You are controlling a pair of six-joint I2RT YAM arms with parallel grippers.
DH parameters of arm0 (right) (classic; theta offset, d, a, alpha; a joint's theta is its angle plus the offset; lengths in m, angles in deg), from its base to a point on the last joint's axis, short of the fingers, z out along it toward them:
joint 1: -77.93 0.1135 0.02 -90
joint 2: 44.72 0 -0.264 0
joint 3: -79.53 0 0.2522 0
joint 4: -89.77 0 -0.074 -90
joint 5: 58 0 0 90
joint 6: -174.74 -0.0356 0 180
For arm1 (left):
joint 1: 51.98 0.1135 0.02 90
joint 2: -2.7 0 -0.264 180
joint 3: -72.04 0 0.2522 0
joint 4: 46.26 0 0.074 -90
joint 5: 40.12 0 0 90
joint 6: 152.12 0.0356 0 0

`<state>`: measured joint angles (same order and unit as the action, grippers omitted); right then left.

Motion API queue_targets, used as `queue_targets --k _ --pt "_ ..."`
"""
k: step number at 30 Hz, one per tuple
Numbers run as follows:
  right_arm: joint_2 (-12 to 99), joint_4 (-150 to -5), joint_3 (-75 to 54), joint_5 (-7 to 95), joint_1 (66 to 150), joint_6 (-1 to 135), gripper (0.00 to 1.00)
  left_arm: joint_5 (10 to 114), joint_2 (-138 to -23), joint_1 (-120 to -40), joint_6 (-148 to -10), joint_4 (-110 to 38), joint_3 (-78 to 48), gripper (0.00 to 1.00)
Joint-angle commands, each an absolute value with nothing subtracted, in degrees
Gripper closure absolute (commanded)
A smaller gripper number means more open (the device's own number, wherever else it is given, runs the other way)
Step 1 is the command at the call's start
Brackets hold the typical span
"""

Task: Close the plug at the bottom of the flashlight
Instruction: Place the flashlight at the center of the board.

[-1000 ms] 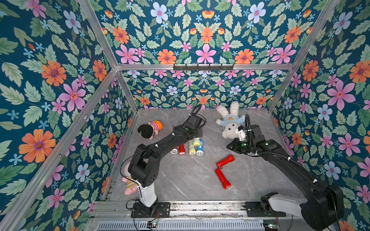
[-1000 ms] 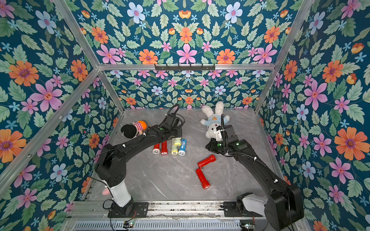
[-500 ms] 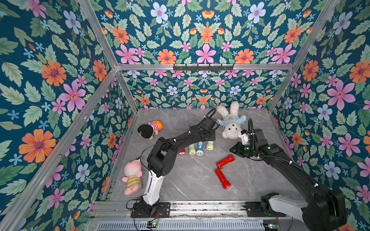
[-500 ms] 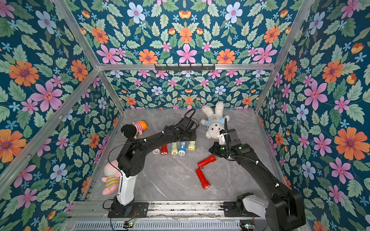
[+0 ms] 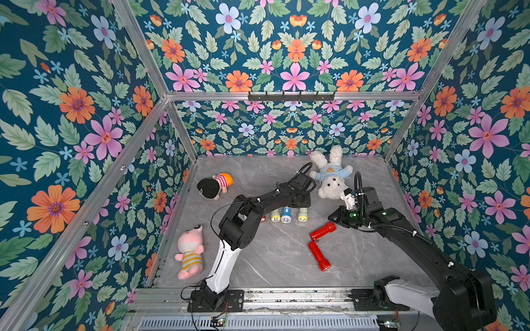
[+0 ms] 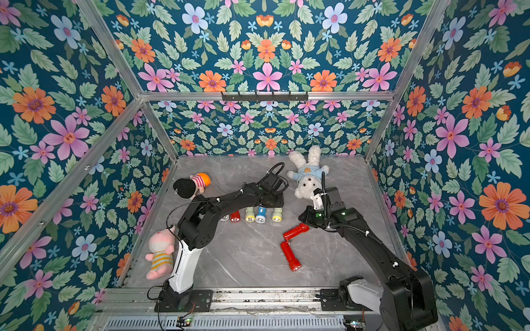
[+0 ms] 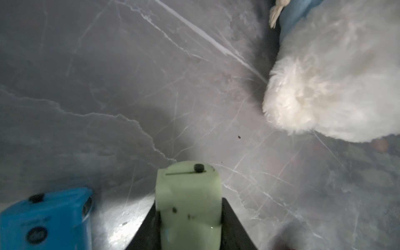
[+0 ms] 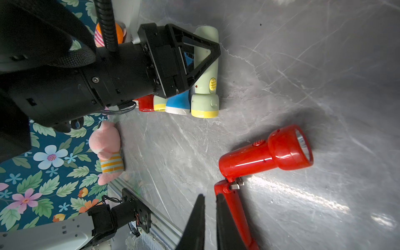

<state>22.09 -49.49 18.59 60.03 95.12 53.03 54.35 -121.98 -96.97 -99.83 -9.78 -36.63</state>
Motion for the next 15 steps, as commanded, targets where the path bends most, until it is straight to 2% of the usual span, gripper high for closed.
queue_targets --k 1,12,15 --pt "22.2 -50.7 18.7 60.5 95.2 53.5 0.85 54.5 -122.2 -97.1 -100.9 -9.7 -36.9 1.00" --pt "22.4 -51.2 19.4 60.6 95.1 53.5 0.83 53.3 -122.7 -97.7 -101.2 -9.2 -34.9 1.00" --pt "22.4 -51.2 19.5 60.7 95.1 53.5 0.82 53.1 -122.5 -97.8 -101.5 -9.2 -34.1 0.87"
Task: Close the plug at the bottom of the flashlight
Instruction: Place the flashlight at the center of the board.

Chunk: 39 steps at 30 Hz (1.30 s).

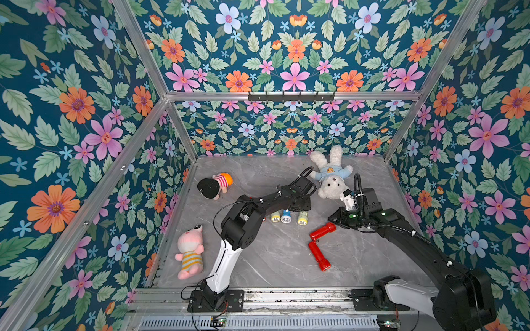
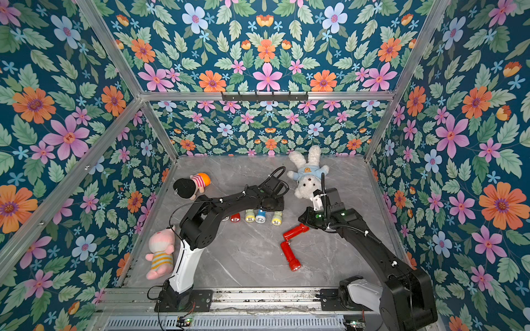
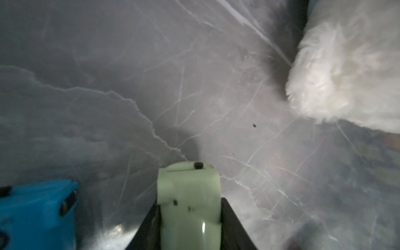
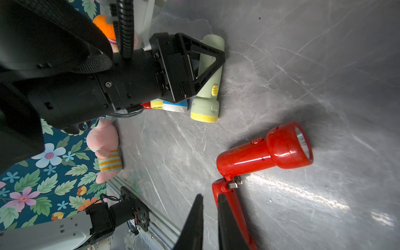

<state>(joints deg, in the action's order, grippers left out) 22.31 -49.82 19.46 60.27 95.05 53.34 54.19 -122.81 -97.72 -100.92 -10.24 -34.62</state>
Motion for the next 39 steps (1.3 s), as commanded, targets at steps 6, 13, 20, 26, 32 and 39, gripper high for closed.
queue_targets --k 6,13,20,26,32,39 --pt "22.4 -51.3 19.8 60.7 95.0 53.5 0.81 52.4 -122.1 -97.8 -101.9 -9.2 -33.5 0.63" --pt "22.2 -51.4 20.0 60.8 95.0 53.3 0.80 52.1 -121.7 -97.7 -101.8 -9.2 -33.2 0.47" --pt "22.5 -51.7 20.1 61.1 95.0 53.2 0.80 51.7 -121.2 -97.7 -101.5 -9.2 -34.8 0.40" --pt "22.6 -51.5 20.1 61.0 94.9 53.3 0.79 50.5 -117.5 -97.7 -100.5 -10.2 -36.8 0.40" --pt "22.7 -49.9 20.1 60.8 95.0 54.0 0.79 47.5 -110.8 -97.8 -99.3 -10.3 -34.9 0.40" --pt "21.1 -48.3 22.8 59.8 95.0 54.2 0.76 46.3 -101.4 -98.7 -99.8 -12.2 -24.9 0.39"
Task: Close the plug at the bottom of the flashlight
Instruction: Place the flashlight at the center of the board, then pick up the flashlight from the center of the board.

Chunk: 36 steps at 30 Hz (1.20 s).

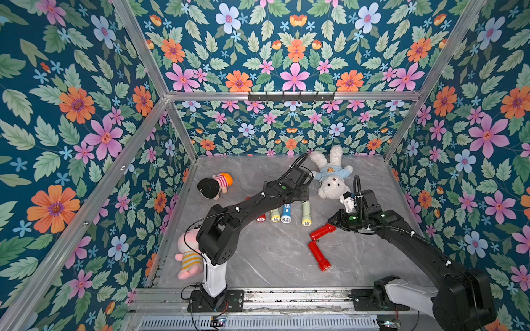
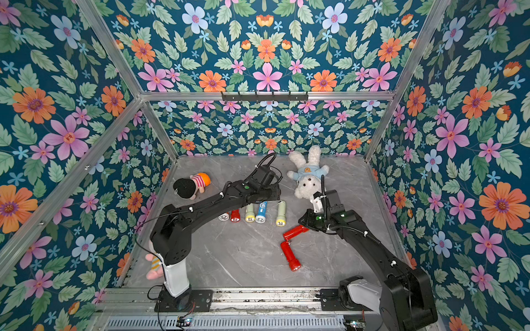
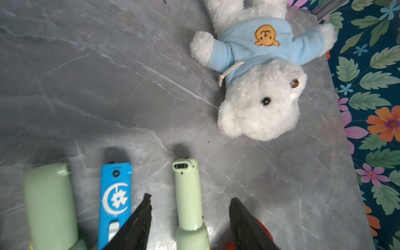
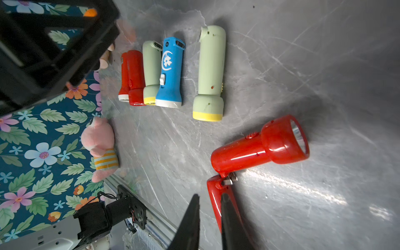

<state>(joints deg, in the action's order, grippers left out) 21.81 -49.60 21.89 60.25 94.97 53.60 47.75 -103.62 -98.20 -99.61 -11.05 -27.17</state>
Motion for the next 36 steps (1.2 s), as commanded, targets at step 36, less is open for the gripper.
queue_targets --k 36 --pt "13.5 -48.5 38.5 59.9 102.7 48.9 0.63 55.5 -98.4 -117.8 -117.9 -26.2 -1.8 0.37"
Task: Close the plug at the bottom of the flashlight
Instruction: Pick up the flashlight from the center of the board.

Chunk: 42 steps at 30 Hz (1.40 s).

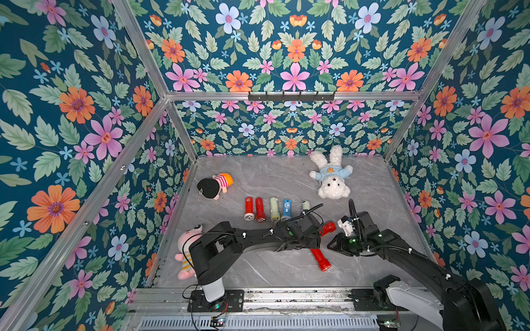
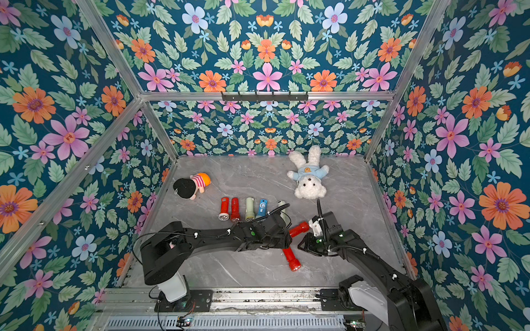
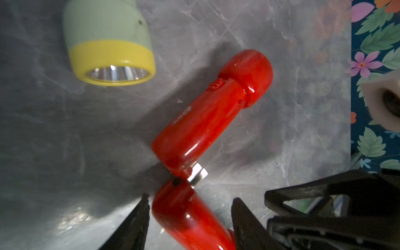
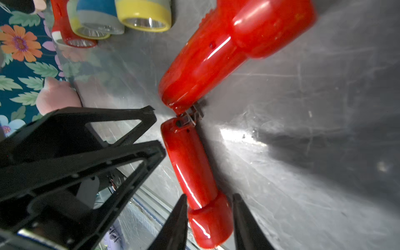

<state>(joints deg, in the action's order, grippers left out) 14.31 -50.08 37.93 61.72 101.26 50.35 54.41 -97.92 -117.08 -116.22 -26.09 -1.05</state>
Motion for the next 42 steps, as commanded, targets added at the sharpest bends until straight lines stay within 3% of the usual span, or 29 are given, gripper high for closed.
queue_targets --k 1,12,18,30,42 --pt "13.1 -48.7 38.9 59.8 103.4 48.3 0.63 55.5 -98.5 -118.2 -118.0 -25.5 -2.1 0.37" --pt "10.5 -48.0 41.5 57.9 107.4 46.2 0.63 52.9 -98.1 -121.7 -121.2 -21.6 -1.7 0.36" --pt "5.7 -46.1 43.4 56.1 107.7 45.7 0.56 51.9 -98.3 -123.1 -122.7 -20.3 -2.1 0.34" --pt "-1.2 -44.9 45.2 56.4 108.4 43.9 0.56 55.7 -106.3 -124.3 -122.1 -20.0 -7.5 0.34" --pt "-2.7 -41.5 43.0 52.8 108.4 45.5 0.52 54.2 -106.6 -124.4 -121.8 -19.2 -7.0 0.62"
